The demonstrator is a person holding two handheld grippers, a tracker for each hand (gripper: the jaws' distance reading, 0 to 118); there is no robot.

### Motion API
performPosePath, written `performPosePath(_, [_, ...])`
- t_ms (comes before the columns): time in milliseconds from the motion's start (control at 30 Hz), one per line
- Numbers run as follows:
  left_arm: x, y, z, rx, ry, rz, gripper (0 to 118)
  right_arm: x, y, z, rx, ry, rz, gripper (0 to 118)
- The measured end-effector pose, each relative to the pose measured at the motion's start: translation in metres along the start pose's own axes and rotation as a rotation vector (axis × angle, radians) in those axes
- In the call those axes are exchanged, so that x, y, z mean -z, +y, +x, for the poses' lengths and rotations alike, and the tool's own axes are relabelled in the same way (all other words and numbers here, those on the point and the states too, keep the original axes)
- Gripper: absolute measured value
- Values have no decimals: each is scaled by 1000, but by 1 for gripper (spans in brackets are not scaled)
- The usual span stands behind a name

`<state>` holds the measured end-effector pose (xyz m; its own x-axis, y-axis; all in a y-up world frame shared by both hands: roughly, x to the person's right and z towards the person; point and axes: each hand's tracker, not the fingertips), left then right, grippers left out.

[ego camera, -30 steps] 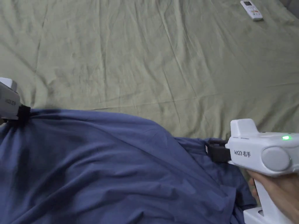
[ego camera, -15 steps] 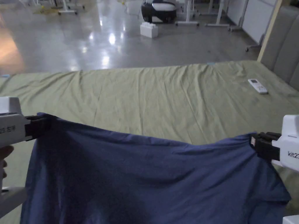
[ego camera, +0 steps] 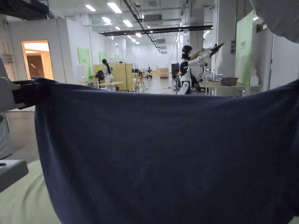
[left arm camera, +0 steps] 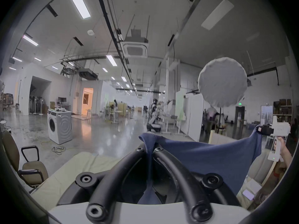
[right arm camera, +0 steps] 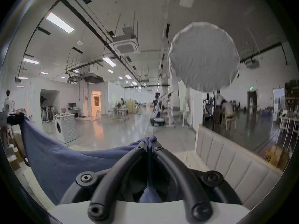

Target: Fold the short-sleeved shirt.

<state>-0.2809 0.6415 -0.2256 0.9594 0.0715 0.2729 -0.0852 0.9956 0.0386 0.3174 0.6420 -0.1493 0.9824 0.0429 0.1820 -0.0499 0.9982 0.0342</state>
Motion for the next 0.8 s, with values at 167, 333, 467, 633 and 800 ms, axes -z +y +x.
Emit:
performPosePath(167, [4,49,11,58,63,42,5,14,66,-6,-59,-43,90,4])
performPosePath(333, [35,58,7,57,78,54,5,32,89,-11,-155,-111,93,5])
performPosePath(467, [50,56,6,48,87,53,5,44,92,-11,-132,-122,87,4])
performPosePath(633, [49,52,8,59,120,81,5,55,91,-7,-104,-113,86,4])
performPosePath(800, [67,54,9,89,124,43,5,65,90,-7,-110,-124,77,5])
